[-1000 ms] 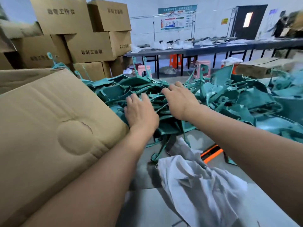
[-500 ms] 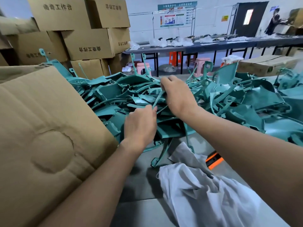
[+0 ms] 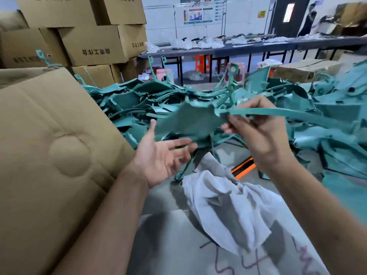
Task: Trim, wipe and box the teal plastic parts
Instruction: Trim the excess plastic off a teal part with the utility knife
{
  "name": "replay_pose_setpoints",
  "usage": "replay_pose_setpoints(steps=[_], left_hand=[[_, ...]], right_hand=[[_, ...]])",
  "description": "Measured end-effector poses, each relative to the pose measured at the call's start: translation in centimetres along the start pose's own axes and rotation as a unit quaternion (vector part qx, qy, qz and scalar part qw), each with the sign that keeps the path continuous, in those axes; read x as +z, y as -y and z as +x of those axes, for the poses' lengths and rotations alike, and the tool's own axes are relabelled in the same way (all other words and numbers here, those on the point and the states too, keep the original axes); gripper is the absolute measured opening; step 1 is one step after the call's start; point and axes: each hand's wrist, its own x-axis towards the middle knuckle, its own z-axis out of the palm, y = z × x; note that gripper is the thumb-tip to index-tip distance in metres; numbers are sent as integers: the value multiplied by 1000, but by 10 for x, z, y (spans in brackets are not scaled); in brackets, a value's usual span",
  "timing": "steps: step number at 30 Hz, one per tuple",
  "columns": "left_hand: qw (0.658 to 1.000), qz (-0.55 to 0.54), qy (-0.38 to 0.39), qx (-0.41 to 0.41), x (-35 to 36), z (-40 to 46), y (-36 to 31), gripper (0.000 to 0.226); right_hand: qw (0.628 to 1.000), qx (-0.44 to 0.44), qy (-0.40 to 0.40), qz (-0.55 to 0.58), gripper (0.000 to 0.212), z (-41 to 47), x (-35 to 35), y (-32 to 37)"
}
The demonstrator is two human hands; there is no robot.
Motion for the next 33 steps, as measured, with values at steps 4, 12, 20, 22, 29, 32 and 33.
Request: replay_pose_setpoints(steps=[4,12,20,22,29,32,33], left_hand=[[986,97,102,-90,14,-11,39,44],[986,5,33,166,12,-11,82,57],[957,-67,-91,267,-6,4,103,41],[957,-70,-83,269,-7,4,98,39],[953,-85,-102,274,-6,5,94,31],[952,-94,-119,266,-10,4,90,34],[953,-91,-124,260,-12,2,88,39]], right_hand=[[994,93,29,48,9,-37,-9,-11],[820,-47,147,-551,32,-66,-57,-66],[703,73,231,-669,54,-58,-58,-73],[719,60,223,-655,49,-62,-54,-70],[850,-34,270,-452,28,-77,-46,-45],[840,17,375,-391,26,-83,-37,-39],[831,37,397,-388,24,-85,-35,-39]])
